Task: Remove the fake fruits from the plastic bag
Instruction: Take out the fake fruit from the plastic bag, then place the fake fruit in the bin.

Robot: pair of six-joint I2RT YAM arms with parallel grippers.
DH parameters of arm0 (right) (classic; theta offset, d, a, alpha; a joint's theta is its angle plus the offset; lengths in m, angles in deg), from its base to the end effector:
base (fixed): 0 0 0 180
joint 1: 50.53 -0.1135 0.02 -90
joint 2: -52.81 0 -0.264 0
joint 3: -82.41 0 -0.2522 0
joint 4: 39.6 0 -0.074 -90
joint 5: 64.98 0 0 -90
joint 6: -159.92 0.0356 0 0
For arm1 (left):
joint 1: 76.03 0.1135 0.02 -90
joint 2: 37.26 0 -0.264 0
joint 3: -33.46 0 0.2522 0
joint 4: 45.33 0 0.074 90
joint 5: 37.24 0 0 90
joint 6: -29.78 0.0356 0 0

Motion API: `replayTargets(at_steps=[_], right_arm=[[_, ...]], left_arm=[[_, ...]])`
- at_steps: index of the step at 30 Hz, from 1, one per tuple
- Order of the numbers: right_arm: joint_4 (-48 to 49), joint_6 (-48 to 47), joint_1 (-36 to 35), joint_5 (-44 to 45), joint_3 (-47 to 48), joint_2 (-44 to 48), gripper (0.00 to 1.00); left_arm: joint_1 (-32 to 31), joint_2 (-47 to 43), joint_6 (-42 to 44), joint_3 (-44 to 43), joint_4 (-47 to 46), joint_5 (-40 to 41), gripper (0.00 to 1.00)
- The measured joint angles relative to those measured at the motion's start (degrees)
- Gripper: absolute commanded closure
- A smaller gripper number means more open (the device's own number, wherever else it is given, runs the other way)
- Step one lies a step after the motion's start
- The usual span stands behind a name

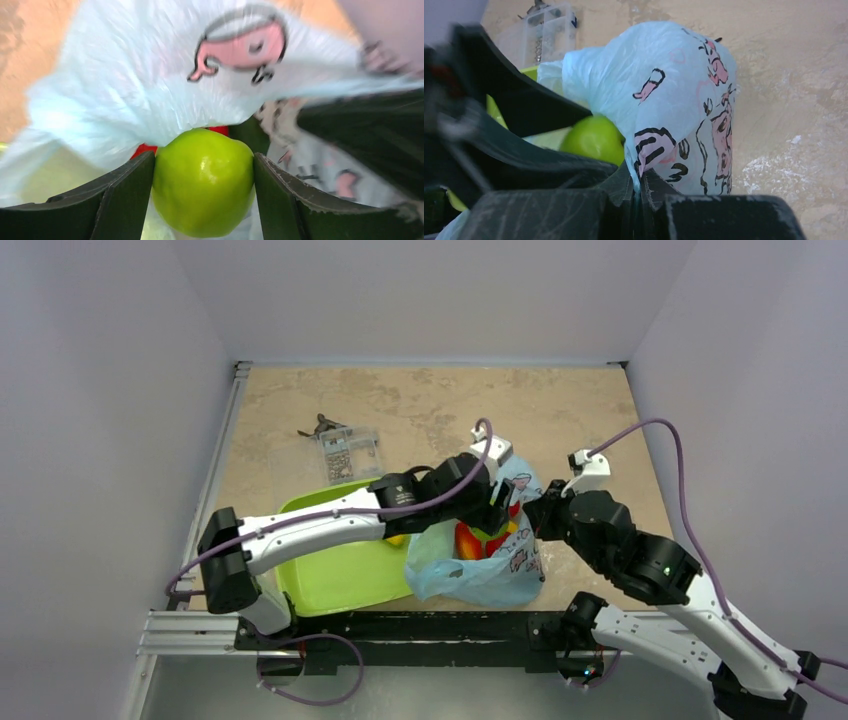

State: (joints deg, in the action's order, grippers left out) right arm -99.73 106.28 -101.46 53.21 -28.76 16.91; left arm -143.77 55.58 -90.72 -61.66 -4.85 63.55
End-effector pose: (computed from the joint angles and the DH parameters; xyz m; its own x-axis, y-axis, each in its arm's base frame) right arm 0.0834 0.0760 0.3572 -0.4807 0.2369 -0.8443 -0.1670 0.9204 0.3534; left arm 0.1466 -0.3406 0.3198 -0.6350 0.2352 -0.7359 0.6164 0.7284 -0.2991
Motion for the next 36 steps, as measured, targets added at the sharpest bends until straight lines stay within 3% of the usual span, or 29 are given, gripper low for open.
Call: replayTargets(at_steps=[6,13,21,25,30,36], right_arm=[[-1.8,0.4,0.0,-1.7,-0.2,0.9,1.0],[-5.2,4.7,0.0,2.5,-0.1,-1.0,1.0],[-7.0,5.9,0.0,10.4,0.7,-9.7,1.0],[-7.9,4.7,0.0,15.0,3.1,-13.2,1.0],[-9.4,2.3,0.5,19.8,5.9,-13.0,1.0],[-12.0,0.4,1.1,22.4,9.1,-10.4,1.0]], left_arm=[[4.0,-5.8,-2.7,-0.4,-5.9,-1.7,0.99],[5.5,-9.9,-6.7,5.4,-13.0,-13.2,0.99],[5.9,-26.2,-8.3,10.8,-12.7,-19.6,1.0],[6.3,-36.6,-7.1,11.2,-5.4,-16.2,1.0],[6.4,-48.9,-5.4,14.7,6.2,-6.0,1.0],[6.7,-54.0,-7.5,26.0,16.8,6.0,1.0]])
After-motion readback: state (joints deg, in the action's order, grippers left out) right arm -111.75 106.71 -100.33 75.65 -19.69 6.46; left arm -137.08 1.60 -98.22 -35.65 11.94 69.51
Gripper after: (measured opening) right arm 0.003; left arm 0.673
